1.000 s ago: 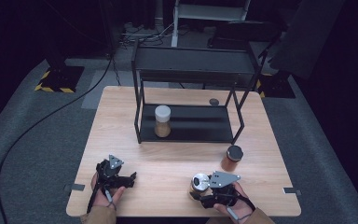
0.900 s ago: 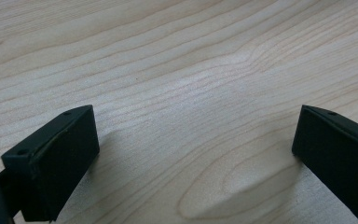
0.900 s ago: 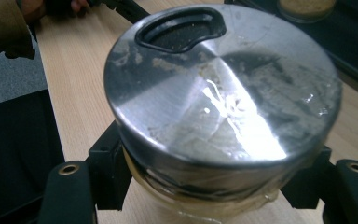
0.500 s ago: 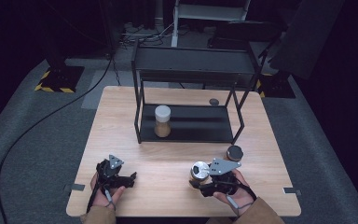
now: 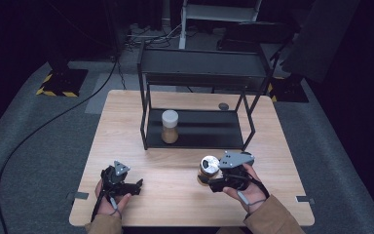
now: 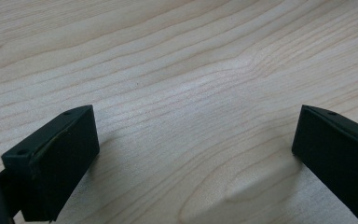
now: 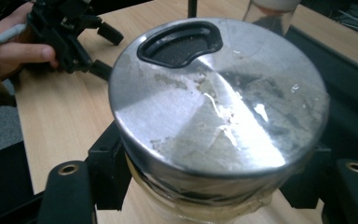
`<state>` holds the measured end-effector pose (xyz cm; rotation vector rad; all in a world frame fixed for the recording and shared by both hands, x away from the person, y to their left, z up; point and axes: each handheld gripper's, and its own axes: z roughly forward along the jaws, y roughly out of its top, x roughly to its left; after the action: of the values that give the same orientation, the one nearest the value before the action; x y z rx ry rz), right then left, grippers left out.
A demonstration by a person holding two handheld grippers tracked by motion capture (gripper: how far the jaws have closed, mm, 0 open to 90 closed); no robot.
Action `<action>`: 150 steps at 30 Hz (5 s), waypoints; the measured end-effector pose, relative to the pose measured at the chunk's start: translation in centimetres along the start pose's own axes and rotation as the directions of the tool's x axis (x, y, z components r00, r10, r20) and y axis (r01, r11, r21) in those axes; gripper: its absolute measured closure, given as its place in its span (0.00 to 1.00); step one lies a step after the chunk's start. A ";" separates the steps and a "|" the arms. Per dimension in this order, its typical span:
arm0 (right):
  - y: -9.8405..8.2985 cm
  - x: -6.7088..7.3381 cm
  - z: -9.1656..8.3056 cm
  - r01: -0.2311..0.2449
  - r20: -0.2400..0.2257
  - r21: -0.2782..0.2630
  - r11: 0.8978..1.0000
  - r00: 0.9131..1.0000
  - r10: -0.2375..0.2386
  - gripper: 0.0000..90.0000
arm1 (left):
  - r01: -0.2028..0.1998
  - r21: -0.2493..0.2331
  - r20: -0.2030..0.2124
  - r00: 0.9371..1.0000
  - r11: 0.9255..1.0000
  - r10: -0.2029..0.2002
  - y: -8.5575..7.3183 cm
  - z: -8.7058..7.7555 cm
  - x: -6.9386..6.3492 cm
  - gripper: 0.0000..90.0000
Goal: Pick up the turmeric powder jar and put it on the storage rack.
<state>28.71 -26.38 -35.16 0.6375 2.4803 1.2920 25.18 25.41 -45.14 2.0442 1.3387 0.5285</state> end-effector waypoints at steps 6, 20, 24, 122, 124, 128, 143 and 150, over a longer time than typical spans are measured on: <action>1.1 -0.8 0.2 -0.015 0.026 -0.003 1.000 1.000 0.015 0.35 | 0.003 0.001 -0.002 1.000 1.000 -0.003 0.0 0.0 0.0 0.00; 3.0 -2.8 1.8 -0.060 0.073 -0.009 0.998 0.995 0.061 0.35 | 0.000 0.001 0.000 1.000 1.000 0.000 0.1 0.0 0.0 0.00; 3.3 -3.1 2.3 -0.064 0.087 -0.011 0.998 0.994 0.064 0.35 | -0.002 0.001 0.001 1.000 1.000 0.002 0.1 0.0 0.1 0.00; 3.2 -3.5 0.2 -0.219 0.263 -0.057 0.974 0.938 0.226 0.09 | 0.001 0.001 0.003 1.000 1.000 -0.001 0.1 0.1 0.1 0.00; 3.0 -3.3 -0.3 -0.213 0.263 -0.057 0.975 0.939 0.221 0.08 | 0.001 0.001 0.003 1.000 1.000 -0.001 0.1 0.1 0.1 0.00; 2.7 -3.0 -1.4 -0.202 0.262 -0.053 0.978 0.942 0.209 0.08 | 0.001 0.000 0.003 1.000 1.000 -0.001 0.1 0.1 0.1 0.00; 0.6 -2.1 -4.4 -0.196 0.290 -0.063 0.979 0.935 0.206 0.06 | 0.001 0.001 0.002 1.000 1.000 -0.001 0.1 0.1 0.1 0.00; -0.5 -1.9 -5.2 -0.189 0.304 -0.059 0.980 0.932 0.198 0.06 | 0.001 0.001 0.003 1.000 1.000 -0.001 0.1 0.1 0.1 0.00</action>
<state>27.94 -31.26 -32.55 1.0161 2.1835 1.1846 25.42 25.46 -45.13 2.0438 1.3388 0.5248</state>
